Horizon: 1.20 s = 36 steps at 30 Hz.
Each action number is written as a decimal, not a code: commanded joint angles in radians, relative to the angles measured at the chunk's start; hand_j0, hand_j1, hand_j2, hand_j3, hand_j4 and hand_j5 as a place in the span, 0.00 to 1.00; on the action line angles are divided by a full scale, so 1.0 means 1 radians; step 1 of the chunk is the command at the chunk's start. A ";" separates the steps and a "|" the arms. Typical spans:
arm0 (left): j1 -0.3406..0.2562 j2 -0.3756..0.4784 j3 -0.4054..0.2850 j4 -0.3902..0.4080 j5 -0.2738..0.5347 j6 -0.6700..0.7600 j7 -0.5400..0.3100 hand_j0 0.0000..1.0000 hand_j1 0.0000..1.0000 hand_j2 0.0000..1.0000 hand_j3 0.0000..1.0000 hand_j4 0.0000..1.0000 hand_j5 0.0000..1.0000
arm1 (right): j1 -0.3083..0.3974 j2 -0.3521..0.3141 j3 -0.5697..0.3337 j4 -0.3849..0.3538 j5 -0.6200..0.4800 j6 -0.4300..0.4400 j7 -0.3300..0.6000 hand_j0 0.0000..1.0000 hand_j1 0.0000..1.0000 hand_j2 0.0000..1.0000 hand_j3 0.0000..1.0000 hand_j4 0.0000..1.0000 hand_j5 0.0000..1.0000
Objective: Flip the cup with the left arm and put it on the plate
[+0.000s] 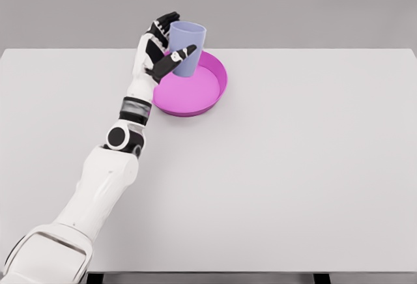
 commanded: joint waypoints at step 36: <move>0.083 0.000 0.004 -0.153 -0.016 0.000 0.056 0.72 0.72 0.72 0.72 0.72 0.72 | 0.000 0.000 0.000 0.000 0.000 0.000 0.000 1.00 1.00 1.00 1.00 1.00 1.00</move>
